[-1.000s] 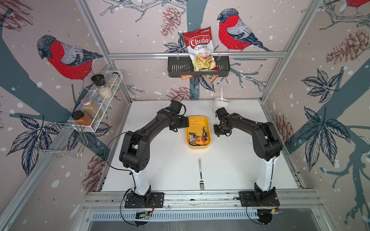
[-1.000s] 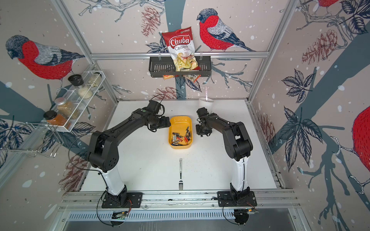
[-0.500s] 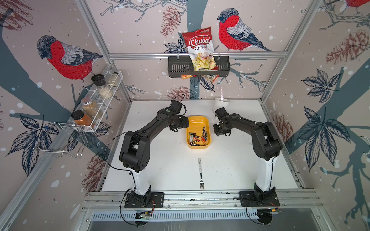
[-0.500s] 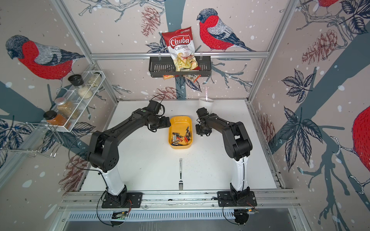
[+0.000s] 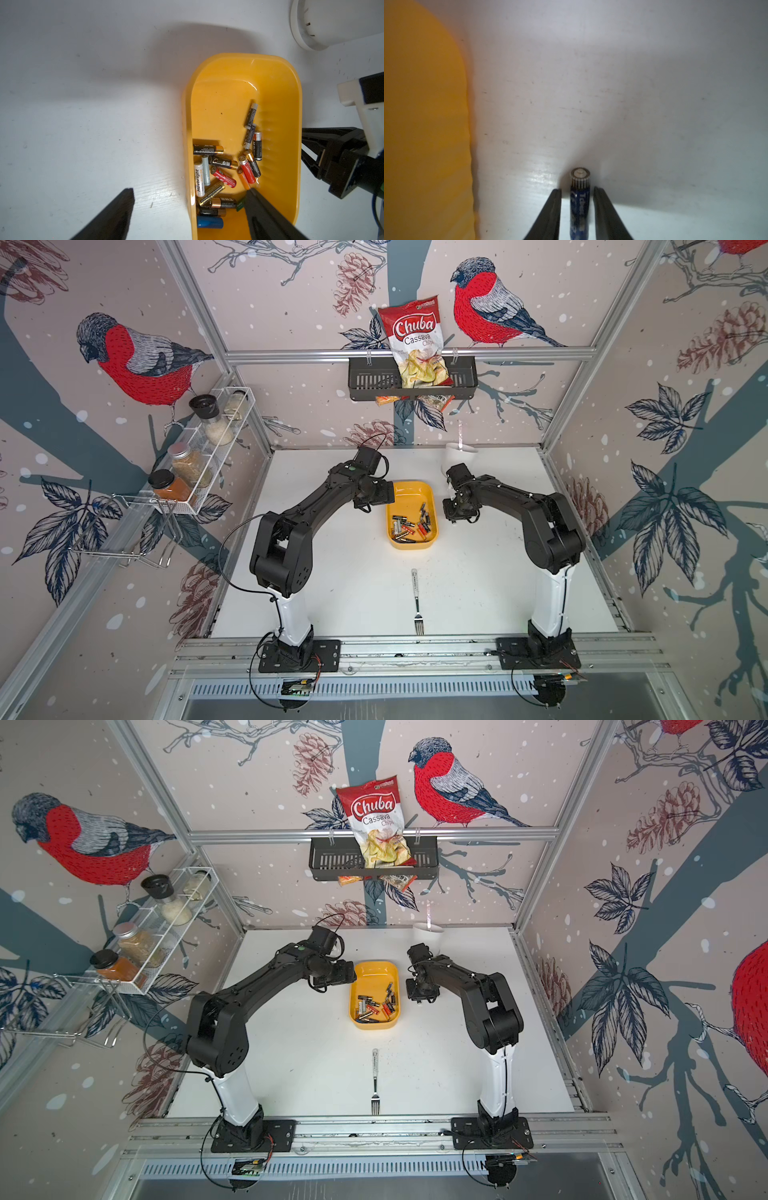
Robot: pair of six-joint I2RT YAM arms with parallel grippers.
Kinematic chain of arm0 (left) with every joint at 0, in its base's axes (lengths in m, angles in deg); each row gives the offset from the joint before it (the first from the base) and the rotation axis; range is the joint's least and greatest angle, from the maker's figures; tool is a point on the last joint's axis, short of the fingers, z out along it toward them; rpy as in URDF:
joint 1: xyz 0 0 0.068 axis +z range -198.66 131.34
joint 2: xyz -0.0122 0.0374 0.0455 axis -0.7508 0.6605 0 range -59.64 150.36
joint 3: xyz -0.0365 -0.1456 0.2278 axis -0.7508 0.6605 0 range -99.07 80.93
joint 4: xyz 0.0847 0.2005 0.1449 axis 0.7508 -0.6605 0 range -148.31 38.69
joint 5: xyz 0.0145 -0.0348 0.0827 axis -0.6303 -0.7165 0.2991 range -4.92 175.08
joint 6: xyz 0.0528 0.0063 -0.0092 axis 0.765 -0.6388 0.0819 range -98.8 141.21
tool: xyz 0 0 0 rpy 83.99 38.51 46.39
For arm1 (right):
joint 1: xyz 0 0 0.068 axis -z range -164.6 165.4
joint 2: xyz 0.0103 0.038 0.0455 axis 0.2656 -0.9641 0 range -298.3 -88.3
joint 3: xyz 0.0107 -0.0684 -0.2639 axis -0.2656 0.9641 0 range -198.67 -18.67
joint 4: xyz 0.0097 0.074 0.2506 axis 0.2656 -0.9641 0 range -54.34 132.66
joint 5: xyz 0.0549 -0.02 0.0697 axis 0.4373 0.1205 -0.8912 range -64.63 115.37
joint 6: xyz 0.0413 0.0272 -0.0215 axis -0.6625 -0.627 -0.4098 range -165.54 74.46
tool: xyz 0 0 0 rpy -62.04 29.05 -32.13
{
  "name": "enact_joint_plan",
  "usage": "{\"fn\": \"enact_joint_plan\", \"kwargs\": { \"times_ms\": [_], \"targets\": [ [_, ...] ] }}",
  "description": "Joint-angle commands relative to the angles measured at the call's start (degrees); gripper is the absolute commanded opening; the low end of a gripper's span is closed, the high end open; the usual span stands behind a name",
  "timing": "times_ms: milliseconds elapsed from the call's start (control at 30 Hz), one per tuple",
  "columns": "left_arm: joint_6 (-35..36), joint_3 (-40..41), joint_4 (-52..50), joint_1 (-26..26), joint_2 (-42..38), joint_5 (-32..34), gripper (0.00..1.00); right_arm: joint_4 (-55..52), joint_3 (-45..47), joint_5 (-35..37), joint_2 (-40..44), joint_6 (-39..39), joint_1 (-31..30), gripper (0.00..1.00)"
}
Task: Take the batteries out of the storage box
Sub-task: Place the battery at the center of the board.
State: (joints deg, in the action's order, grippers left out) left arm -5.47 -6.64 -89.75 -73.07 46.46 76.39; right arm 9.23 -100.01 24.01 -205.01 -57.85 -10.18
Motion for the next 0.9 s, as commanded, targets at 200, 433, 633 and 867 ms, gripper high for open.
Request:
{"fn": "enact_joint_plan", "kwargs": {
  "times_ms": [200,433,633,867],
  "targets": [
    [1.76,-2.72,-2.61,-1.60,0.99,2.22,0.87,-1.95,-0.84,0.64,0.84,-0.17,0.10,0.38],
    [3.65,-7.59,-6.48,-4.22,3.16,6.12,0.85,-3.47,-2.74,-0.05,2.09,-0.25,0.17,0.40],
    [4.22,-11.36,-8.79,-7.30,5.68,6.85,0.84,-4.84,-4.30,0.44,3.01,-0.16,0.27,0.41],
    [4.40,-13.66,-9.74,-10.05,8.80,5.46,0.78,-5.94,-5.53,0.92,4.52,0.10,1.41,0.41]
  ]
}}
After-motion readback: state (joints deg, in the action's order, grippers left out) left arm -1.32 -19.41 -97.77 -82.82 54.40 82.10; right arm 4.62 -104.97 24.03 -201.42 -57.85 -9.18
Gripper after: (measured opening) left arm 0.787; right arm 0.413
